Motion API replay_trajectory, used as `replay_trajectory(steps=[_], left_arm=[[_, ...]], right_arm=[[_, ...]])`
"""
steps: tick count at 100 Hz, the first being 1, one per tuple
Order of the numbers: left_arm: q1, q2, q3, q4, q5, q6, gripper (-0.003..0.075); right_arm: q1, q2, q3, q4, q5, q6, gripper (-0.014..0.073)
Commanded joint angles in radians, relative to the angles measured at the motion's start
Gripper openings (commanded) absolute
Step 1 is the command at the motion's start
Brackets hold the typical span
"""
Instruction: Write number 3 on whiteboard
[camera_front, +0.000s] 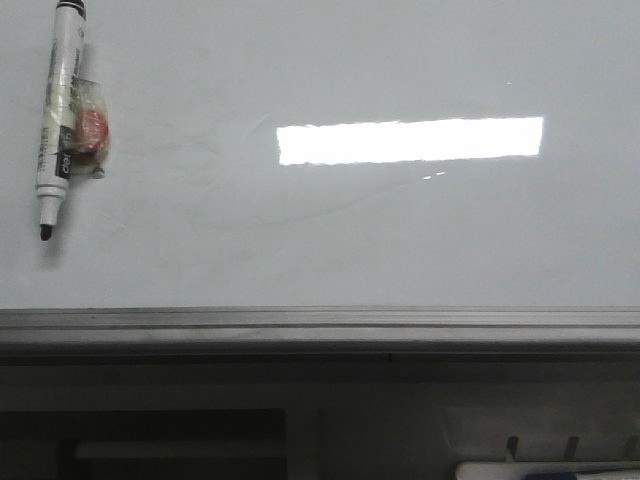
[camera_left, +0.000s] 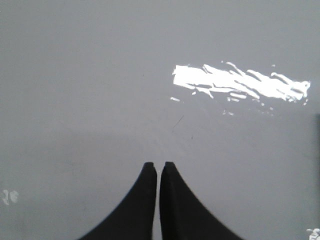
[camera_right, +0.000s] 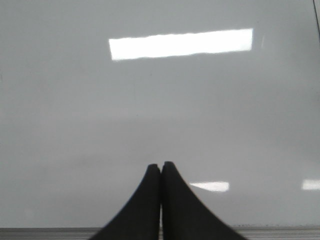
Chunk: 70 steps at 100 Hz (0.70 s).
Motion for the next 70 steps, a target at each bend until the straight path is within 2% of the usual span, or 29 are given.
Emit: replay_trajectory(steps=[1,10,21,25,30,40,42,47,51,62,70], left_arm=[[-0.007,0.044,-0.075,-0.02,-0.05,-0.01,-0.0021],[-0.007,0.064,-0.087,0.004,-0.056,0.0,-0.002],[-0.015,0.097,-0.092,-0.002,-0.027,0.063,-0.0014],[-0.021,0.114,-0.092,-0.015,-0.012,0.079,0.0013],[-0.032,0.137,-0.092,-0.035,-0.007,0.079,0.0079],[-0.059,0.179,-0.092,-0.058,-0.031,0.079,0.0277],[-0.064,0.187,-0.09,-0.058,-0.049,0.079,0.0337],[-0.073,0.203,-0.082,-0.058,-0.11,0.079,0.0421],[-0.077,0.217,-0.072,-0.058,-0.167,0.079,0.0462],[-0.079,0.257,-0.047,-0.082,-0.307,0.079,0.0463],[-0.103,0.298,-0.047,-0.041,-0.326,0.104,0.0447]], right_arm=[[-0.006,0.054,-0.076,0.006,0.031,0.0,-0.005],[-0.006,0.087,-0.106,0.006,0.088,0.0,-0.005],[-0.006,0.105,-0.109,0.011,0.088,0.0,-0.005],[-0.003,0.105,-0.109,0.016,0.088,0.0,-0.005],[0.004,0.105,-0.109,0.018,0.088,0.0,-0.005],[0.013,0.105,-0.107,0.018,0.071,0.0,-0.005],[0.015,0.105,-0.107,0.018,0.068,0.0,-0.005],[0.017,0.105,-0.107,0.018,0.063,0.0,-0.005],[0.017,0.105,-0.107,0.018,0.063,0.0,-0.005],[0.017,0.105,-0.107,0.025,0.047,0.001,-0.005],[0.017,0.105,-0.107,0.063,0.045,0.001,-0.005]])
